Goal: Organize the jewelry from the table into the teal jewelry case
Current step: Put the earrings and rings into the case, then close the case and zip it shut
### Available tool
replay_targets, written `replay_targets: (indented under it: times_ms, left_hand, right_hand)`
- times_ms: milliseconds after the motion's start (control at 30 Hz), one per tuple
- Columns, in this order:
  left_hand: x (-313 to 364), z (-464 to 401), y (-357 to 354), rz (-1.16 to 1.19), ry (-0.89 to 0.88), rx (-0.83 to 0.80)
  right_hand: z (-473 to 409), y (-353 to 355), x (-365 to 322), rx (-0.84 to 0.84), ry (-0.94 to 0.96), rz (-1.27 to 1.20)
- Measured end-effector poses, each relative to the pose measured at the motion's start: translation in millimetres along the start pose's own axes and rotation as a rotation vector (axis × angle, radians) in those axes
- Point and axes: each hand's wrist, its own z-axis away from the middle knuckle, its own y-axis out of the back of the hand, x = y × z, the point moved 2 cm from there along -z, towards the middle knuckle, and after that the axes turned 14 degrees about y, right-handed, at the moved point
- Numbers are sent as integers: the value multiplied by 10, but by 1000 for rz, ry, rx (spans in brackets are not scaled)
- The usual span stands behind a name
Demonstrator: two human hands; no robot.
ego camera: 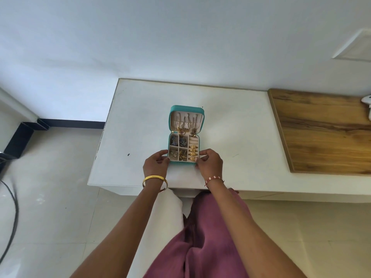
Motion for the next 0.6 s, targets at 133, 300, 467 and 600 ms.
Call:
replay_targets:
  times_ms: [133,300,467,600]
  left_hand:
    - [-40,-32,33,23,19,-29]
    - [-56,-68,49,58,70,-73]
    - [-85,-70,43,75,71,-79]
    - [-82,-71,38,78,68,-78]
  right_hand:
    - [-25,39,-3,-32,13,13]
    - [-182,205,-181,64,112,66]
    - [-463,280,-468,102,214,2]
    - [-647,249,-608,67,320,5]
